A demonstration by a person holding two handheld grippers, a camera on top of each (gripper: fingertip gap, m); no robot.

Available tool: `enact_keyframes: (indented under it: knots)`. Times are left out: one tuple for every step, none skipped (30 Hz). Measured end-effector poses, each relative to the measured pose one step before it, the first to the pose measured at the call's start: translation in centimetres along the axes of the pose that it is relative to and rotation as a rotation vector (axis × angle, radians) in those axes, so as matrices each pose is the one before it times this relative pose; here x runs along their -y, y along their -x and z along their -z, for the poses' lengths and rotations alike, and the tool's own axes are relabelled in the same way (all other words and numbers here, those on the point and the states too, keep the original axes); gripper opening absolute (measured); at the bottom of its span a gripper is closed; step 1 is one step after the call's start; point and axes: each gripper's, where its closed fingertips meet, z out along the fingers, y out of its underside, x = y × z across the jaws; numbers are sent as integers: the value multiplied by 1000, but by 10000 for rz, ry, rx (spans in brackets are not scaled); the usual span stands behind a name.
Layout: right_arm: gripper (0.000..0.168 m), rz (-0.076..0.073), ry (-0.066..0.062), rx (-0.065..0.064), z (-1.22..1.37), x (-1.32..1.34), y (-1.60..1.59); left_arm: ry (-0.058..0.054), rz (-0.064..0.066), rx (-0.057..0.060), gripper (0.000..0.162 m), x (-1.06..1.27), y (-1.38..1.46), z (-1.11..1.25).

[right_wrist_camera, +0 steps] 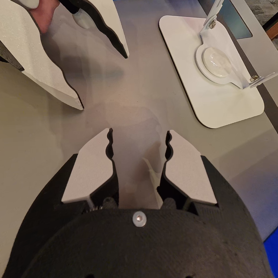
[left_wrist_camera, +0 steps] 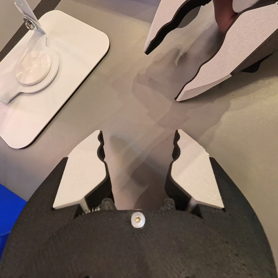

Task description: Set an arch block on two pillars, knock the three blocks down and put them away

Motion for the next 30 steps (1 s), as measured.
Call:
enact_keyframes:
  knots:
    - [68, 5, -2, -2, -6, 10, 4, 2, 3, -7, 88, -3, -11, 2]
    - [68, 8, -4, -9, 0, -7, -7, 0, -2, 1, 88, 1, 2, 0]
    - [68, 7, -2, -3, -6, 10, 2, -3, -4, 12, 89, 4, 4, 1]
    - [68, 8, 2, 2, 3, 13, 5, -6, -12, 17, 89, 6, 19, 15]
    - [68, 3, -2, -1, -6, -3, 8, 0, 1, 4, 89, -6, 3, -7]
    - [68, -1, 0, -2, -2, -1, -12, 8, 19, -7, 89, -7, 12, -6]
    - [68, 10, -3, -2, 10, 0, 9, 2, 6, -2, 89, 6, 6, -11]
    - [68, 13, -2, 5, -13, 17, 8, -2, -5, 1, 89, -2, -2, 5]
    - [67, 4, 0, 2, 2, 2, 10, 2, 4, -7, 89, -4, 2, -1]
    - [67, 2, -3, -10, 5, -3, -15, 2, 1, -6, 89, -4, -4, -12]
    - [67, 2, 0, 1, -7, 7, 1, -1, -3, 4, 89, 2, 7, -1]
    - [67, 0, 1, 2, -6, 5, 4, -1, 1, 10, 89, 7, 18, -7]
    - [67, 3, -1, 0, -1, 2, -2, 2, 5, 1, 89, -3, 11, -1]
    - [67, 4, -1, -1, -1, 2, -4, 0, -2, -5, 89, -2, -15, -10]
    - [67, 5, -1, -2, 2, 3, 3, -3, -7, 6, 89, 4, 12, -2]
    - [67, 3, 0, 3, -7, 7, 3, -1, -2, -2, 89, -6, -2, -7]
    - [67, 1, -1, 1, -8, -5, 3, 4, 8, -5, 89, 0, 9, -6]
    - [67, 0, 0, 5, -3, -1, -3, 0, 0, 1, 89, -2, 6, -13]
    - [67, -3, 0, 6, -9, 5, 2, 0, 0, 1, 89, -8, 13, -10]
    - [67, 2, 0, -3, 2, 2, 4, -3, -6, 4, 89, 9, 2, -6]
    - [67, 11, -3, -2, 1, 5, -1, -9, -21, 17, 89, 9, 3, 5]
    - [67, -4, 0, 10, -10, 6, 8, -7, -15, 14, 89, 3, 13, -10]
    - [67, -10, 3, 10, -5, -8, -9, -1, 3, 14, 89, 2, 16, -1]
    - [67, 2, -2, 6, 6, -5, 5, -3, -5, 14, 89, 9, 14, -5]
    - [67, 4, -2, 5, -9, 10, 5, -13, -18, 23, 89, 8, 16, 6]
    - [67, -4, -1, 6, -3, 0, 1, -38, -17, -1, 89, 34, -9, 22]
    - [67, 0, -3, 2, -2, 4, 2, -85, 2, 2, 89, 91, 18, 71]
    - [67, 0, -1, 4, -3, 0, -4, -192, 17, 94, 91, 205, 165, 206]
    - [67, 2, -1, 7, -8, -5, 10, -423, -78, 294, 89, 493, 442, 515]
    - [67, 12, -8, 5, 4, 5, 7, -373, -202, 365, 85, 465, 656, 801]
